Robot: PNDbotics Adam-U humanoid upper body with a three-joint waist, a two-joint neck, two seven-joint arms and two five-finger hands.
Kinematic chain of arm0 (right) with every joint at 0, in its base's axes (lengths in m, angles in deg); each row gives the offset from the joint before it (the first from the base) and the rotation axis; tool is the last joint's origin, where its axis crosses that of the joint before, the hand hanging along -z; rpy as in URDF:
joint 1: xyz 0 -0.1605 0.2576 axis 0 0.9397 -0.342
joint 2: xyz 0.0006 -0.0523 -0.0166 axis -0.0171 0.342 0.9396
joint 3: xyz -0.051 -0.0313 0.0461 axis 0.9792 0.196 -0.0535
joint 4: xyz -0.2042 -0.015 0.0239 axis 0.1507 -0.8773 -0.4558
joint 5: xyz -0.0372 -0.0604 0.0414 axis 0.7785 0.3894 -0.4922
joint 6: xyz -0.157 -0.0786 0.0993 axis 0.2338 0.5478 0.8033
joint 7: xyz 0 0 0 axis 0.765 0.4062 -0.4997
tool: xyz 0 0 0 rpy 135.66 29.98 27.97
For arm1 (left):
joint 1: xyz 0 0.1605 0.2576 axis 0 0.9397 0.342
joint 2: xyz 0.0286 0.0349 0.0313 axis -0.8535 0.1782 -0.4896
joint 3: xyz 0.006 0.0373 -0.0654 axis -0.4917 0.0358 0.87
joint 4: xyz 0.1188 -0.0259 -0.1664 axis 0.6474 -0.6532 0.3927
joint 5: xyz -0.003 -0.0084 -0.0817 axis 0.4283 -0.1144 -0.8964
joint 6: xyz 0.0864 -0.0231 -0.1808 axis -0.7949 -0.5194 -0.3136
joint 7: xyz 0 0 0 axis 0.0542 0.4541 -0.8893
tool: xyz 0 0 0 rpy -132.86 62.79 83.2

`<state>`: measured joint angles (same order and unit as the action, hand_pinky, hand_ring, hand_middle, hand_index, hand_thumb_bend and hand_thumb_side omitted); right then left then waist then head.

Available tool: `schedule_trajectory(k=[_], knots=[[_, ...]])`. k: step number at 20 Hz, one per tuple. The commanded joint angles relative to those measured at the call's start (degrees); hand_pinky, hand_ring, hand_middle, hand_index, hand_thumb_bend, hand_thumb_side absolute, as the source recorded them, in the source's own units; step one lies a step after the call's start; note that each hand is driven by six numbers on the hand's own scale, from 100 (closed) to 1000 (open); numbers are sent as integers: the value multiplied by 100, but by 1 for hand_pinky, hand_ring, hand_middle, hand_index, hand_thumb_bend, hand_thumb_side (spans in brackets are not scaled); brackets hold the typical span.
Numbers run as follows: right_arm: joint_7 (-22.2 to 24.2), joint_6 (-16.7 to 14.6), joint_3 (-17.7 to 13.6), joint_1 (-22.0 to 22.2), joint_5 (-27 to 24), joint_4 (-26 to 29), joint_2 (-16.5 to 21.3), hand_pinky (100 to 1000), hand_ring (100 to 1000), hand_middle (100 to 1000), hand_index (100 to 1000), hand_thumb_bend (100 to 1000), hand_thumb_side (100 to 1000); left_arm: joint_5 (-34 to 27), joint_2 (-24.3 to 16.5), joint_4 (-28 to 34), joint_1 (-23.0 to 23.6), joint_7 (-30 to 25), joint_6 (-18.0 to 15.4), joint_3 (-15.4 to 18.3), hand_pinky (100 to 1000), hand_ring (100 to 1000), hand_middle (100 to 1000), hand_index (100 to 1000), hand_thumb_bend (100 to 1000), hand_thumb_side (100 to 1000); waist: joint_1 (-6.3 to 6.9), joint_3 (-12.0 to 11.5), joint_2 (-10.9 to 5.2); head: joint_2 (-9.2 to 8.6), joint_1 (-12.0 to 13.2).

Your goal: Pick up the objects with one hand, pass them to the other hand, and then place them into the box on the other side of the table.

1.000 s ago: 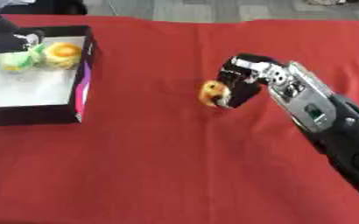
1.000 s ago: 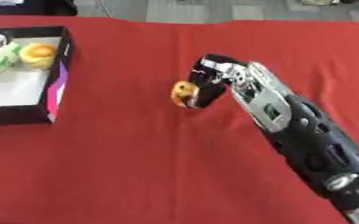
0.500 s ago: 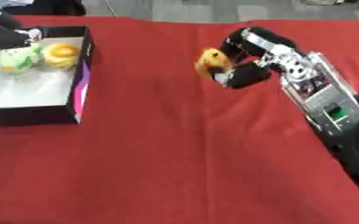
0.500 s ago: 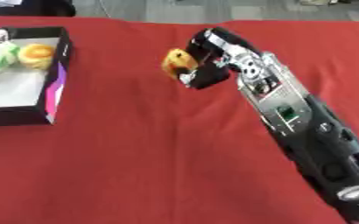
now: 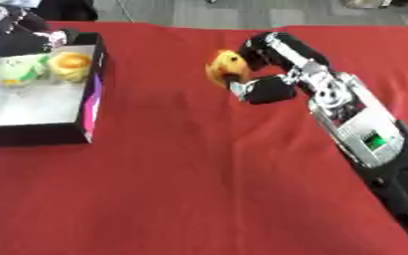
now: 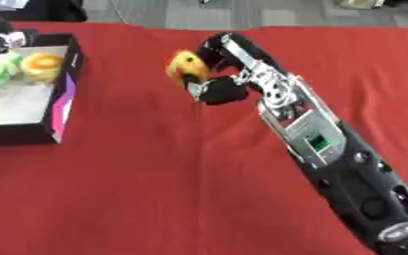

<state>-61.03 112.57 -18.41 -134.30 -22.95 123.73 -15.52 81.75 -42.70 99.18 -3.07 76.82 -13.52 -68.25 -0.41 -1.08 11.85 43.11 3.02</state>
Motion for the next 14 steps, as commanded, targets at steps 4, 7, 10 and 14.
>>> schedule_trajectory(k=[4,7,10,14], knots=[[-168,-149,24,-88,-83,104,-134,720,657,458,492,108,100,-136,-196,298,-199,-197,-47,-102,745,792,678,779,499,561,108,27,-33,-101,32],[-412,-396,129,-90,-152,51,-290,721,658,460,494,102,100,-372,-220,509,-338,-444,-33,-500,746,794,685,787,506,569,124,18,-38,-111,24],[-598,-633,249,-104,-148,-96,-349,724,658,461,494,107,100,-433,-210,641,-483,-742,66,-765,746,796,695,795,511,572,136,-4,-44,-108,4],[-656,-843,336,-144,10,-250,-410,719,656,461,495,117,100,-240,-169,780,-622,-1139,140,-924,756,812,736,803,520,572,156,-27,-46,-103,-8]])
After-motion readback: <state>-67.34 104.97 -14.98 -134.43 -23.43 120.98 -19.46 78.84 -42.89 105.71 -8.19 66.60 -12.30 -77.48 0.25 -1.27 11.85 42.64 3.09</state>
